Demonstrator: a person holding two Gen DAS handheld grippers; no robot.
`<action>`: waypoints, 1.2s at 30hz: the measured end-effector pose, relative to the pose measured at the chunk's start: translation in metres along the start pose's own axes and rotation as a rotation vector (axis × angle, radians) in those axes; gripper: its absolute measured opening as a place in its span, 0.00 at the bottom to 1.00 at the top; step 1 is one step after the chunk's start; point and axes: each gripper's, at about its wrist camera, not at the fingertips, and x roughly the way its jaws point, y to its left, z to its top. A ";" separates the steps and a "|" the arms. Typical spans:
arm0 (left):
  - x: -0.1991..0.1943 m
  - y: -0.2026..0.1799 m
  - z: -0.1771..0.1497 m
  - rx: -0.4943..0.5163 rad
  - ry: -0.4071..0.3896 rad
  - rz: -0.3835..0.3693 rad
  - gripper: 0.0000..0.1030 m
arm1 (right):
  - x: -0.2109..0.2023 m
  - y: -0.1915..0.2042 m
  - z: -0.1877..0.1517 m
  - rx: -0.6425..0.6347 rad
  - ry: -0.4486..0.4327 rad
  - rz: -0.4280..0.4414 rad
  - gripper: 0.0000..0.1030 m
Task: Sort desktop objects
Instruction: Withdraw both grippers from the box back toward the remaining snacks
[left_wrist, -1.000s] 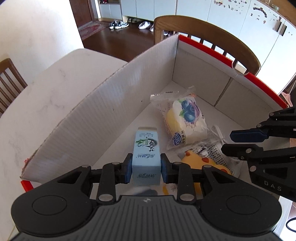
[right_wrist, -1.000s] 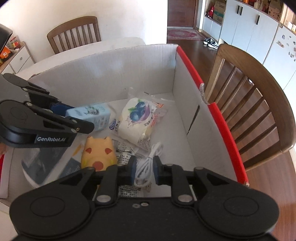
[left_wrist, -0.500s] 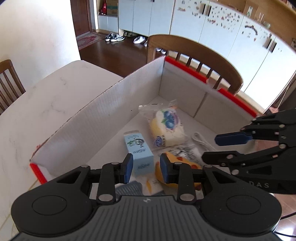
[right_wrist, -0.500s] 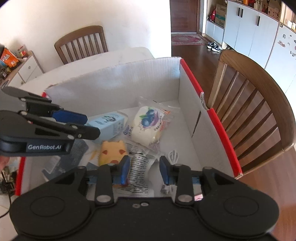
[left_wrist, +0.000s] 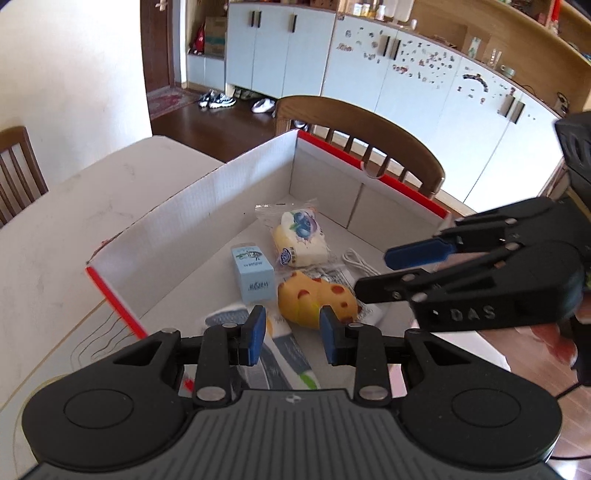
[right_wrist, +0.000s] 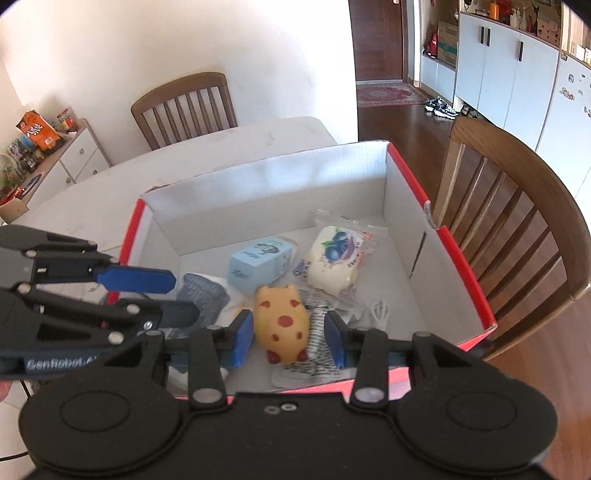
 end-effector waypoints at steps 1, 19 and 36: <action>-0.005 -0.001 -0.004 0.004 -0.009 -0.001 0.29 | -0.001 0.003 -0.001 -0.002 -0.001 0.000 0.41; -0.074 0.029 -0.069 -0.052 -0.091 0.001 0.29 | -0.011 0.067 -0.020 -0.014 -0.032 0.018 0.55; -0.113 0.074 -0.125 -0.135 -0.136 -0.001 0.70 | -0.010 0.127 -0.039 -0.015 -0.051 0.020 0.72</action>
